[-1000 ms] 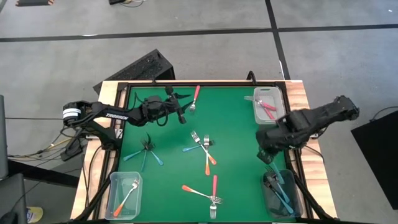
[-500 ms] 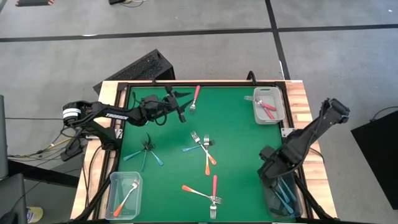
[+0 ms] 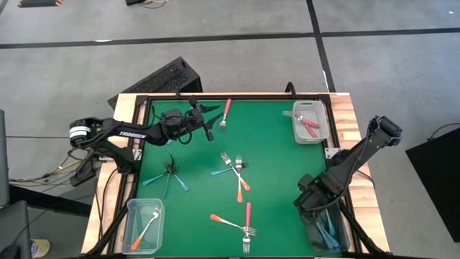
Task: Sort silverware by color (type)
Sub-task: Put the orange fork into the transparent bin
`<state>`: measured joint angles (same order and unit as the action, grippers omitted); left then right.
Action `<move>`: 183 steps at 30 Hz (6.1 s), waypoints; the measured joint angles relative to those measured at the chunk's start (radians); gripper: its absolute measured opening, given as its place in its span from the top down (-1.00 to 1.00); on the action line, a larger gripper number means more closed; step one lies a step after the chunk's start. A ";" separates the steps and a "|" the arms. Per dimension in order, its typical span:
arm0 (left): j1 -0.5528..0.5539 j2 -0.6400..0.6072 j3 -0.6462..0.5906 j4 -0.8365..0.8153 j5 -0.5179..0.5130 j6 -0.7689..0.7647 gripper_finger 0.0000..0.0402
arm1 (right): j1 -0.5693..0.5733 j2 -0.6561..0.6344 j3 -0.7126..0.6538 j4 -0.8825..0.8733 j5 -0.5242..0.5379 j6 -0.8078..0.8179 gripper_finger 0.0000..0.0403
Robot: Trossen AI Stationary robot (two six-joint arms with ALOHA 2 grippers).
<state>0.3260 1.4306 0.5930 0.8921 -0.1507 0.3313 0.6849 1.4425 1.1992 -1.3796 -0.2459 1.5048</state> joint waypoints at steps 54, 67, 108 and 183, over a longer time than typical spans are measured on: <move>-0.254 -0.122 -0.008 -0.727 -0.415 -0.332 0.34 | -0.884 0.488 -0.001 1.019 0.001 -1.533 0.24; -0.227 -0.118 -0.008 -0.753 -0.357 -0.387 0.34 | -0.949 0.405 -0.001 0.909 0.223 -1.486 0.24; -0.280 -0.207 0.025 -1.017 -0.330 -0.553 0.34 | -0.844 0.516 0.001 1.028 0.171 -1.751 0.24; -0.649 -0.220 0.044 -1.422 -0.336 -0.722 1.00 | -0.737 0.366 0.255 1.116 0.388 -1.339 0.27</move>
<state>-0.3229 1.2103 0.6374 -0.5295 -0.4862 -0.3906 -0.0521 1.8086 1.4546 -0.2631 0.1421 0.1663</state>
